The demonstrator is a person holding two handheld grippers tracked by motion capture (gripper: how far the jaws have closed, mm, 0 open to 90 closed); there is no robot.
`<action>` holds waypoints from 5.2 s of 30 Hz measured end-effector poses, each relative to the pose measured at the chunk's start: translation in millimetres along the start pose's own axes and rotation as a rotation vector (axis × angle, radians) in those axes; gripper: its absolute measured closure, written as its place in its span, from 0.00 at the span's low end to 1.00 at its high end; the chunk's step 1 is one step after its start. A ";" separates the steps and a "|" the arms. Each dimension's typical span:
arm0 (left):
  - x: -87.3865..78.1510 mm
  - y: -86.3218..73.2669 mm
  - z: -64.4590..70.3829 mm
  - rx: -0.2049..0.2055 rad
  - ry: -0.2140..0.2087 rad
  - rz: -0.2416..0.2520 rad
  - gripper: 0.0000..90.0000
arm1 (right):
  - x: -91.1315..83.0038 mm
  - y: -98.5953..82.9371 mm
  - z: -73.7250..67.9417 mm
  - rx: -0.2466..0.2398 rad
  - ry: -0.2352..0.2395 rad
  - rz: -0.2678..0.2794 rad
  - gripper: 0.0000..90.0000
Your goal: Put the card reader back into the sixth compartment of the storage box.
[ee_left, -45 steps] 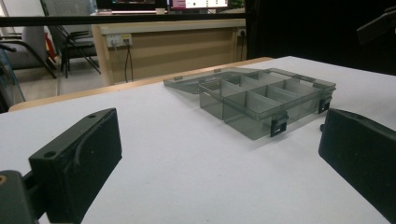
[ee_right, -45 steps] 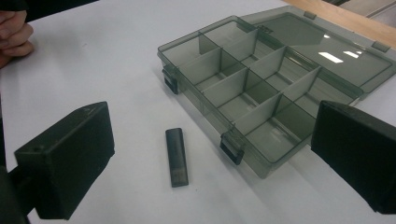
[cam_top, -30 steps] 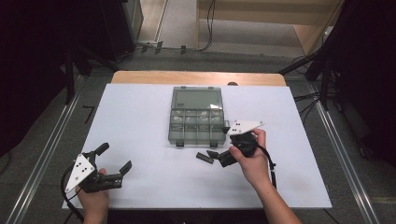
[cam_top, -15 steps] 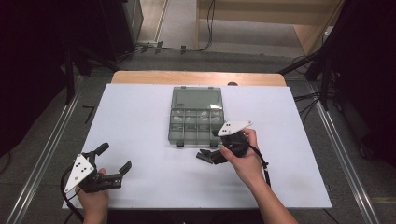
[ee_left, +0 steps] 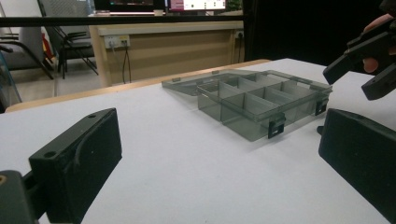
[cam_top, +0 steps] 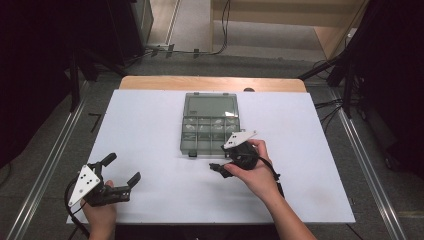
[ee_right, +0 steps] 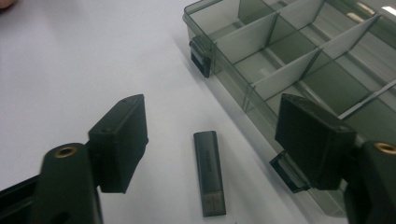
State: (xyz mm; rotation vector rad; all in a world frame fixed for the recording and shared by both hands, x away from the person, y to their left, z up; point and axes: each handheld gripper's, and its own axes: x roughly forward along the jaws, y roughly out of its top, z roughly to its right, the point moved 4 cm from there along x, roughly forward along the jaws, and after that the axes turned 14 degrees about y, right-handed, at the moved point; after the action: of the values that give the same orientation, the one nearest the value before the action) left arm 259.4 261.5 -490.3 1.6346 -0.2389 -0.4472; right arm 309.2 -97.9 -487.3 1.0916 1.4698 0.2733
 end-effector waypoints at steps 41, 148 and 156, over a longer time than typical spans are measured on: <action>0.2 0.0 0.1 0.000 -0.003 -0.001 0.00 | 39.4 -22.2 10.1 0.046 -0.007 -0.181 0.77; 0.2 0.1 -0.1 -0.004 -0.009 0.001 0.00 | 4.5 30.0 12.7 0.038 0.002 -0.015 0.79; 0.1 0.0 -0.1 -0.005 -0.009 0.001 0.00 | 7.4 36.5 15.3 0.040 0.001 -0.011 0.79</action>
State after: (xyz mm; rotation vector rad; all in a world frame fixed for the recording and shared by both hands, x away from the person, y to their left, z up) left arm 259.6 261.5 -490.3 1.6277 -0.2449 -0.4546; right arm 340.4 -79.6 -469.8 1.1151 1.4872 0.2374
